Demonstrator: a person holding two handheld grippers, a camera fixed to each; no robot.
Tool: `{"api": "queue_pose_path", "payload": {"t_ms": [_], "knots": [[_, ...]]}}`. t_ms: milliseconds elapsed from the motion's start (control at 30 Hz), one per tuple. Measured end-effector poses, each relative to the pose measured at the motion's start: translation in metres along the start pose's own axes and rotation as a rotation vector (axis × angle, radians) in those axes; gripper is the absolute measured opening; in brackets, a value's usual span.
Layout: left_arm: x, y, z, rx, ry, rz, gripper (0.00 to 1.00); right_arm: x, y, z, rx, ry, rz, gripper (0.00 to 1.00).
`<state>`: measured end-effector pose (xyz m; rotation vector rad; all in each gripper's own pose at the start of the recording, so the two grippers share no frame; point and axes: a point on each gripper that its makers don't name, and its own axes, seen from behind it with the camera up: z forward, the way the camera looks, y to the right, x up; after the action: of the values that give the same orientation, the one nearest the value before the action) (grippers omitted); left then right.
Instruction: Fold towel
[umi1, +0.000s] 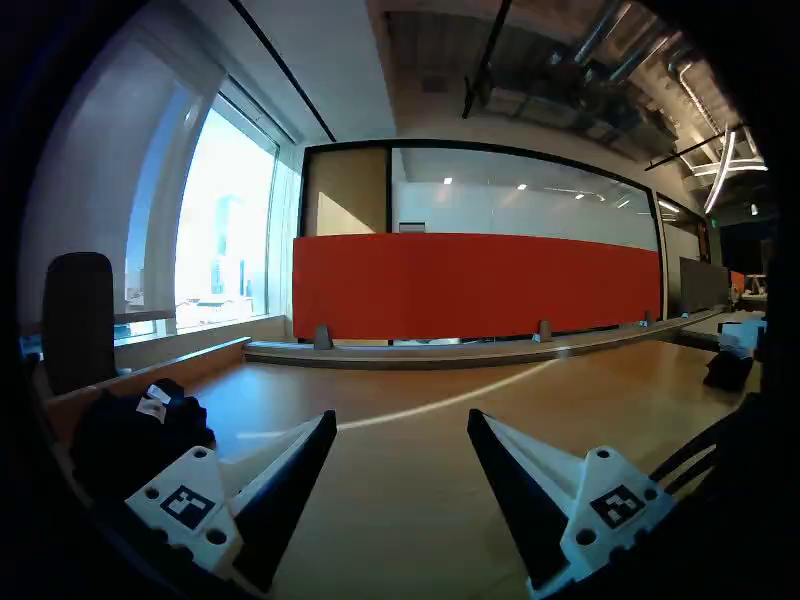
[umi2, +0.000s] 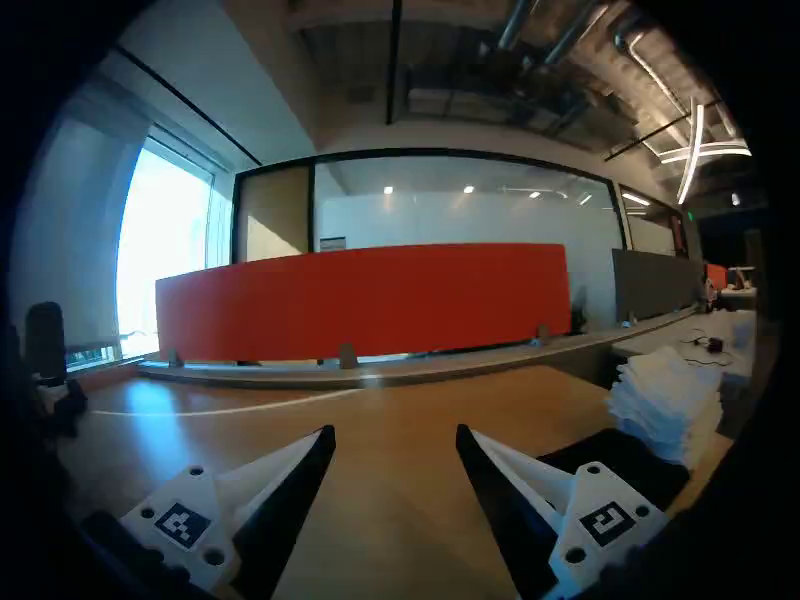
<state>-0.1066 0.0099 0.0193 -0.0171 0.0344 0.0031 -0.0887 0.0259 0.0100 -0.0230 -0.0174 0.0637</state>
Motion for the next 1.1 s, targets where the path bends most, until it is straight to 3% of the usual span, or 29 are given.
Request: {"api": "queue_pose_path", "payload": {"t_ms": [1100], "knots": [[0.000,0.000,0.000,0.000,0.000,0.000,0.98,-0.013,-0.026,-0.006,0.033,0.014,-0.077,0.93]]}}
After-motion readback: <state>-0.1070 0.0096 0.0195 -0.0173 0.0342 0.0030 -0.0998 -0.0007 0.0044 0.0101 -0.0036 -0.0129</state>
